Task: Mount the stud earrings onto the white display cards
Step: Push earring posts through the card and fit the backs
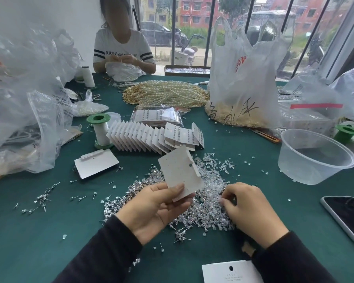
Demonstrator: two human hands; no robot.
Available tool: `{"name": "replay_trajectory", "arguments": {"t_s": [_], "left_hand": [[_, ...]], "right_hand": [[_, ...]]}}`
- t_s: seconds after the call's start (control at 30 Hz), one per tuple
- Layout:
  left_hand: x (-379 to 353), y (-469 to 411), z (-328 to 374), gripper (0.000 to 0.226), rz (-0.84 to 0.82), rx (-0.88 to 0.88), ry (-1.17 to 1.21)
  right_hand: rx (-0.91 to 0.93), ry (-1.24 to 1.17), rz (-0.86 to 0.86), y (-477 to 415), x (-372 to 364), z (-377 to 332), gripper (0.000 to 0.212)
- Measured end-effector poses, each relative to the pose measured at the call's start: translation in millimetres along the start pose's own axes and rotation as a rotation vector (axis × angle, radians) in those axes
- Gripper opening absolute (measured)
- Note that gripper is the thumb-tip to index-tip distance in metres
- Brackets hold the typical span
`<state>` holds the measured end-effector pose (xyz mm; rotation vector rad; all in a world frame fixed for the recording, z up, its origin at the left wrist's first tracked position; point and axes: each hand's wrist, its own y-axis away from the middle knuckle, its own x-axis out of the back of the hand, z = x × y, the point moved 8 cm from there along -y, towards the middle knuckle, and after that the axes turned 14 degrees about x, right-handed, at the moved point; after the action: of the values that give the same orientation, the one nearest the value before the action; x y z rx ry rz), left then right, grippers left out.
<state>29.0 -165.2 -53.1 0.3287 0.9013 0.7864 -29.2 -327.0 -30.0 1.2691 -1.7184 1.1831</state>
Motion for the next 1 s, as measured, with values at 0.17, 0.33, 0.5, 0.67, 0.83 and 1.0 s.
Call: {"name": "replay_trajectory", "arguments": {"t_s": [0.17, 0.33, 0.5, 0.67, 0.83, 1.0], "left_hand": [[-0.6, -1.8, -4.1, 0.018, 0.036, 0.021, -0.021], [2.2, -3.1, -8.6, 0.014, 0.057, 0.069, 0.026], [2.4, -2.6, -11.6, 0.026, 0.032, 0.151, 0.098], [-0.9, 0.2, -11.2, 0.02, -0.007, 0.155, 0.074], [3.2, -3.4, -3.1, 0.01, 0.114, -0.041, -0.085], [-2.2, -3.4, -0.6, 0.015, 0.19, -0.19, -0.25]], "right_hand": [[-0.012, -0.083, 0.062, -0.1, 7.3, -1.3, 0.01], [-0.094, -0.151, 0.148, -0.1, 14.3, 7.2, 0.012], [-0.131, -0.164, 0.187, 1.0, 15.8, 12.4, 0.013], [-0.135, -0.202, 0.282, 2.5, 23.5, 13.1, 0.02], [0.151, -0.269, 0.643, 11.1, 57.0, -23.1, 0.011], [0.464, -0.16, 0.643, 15.3, 39.9, -77.2, 0.001]]}}
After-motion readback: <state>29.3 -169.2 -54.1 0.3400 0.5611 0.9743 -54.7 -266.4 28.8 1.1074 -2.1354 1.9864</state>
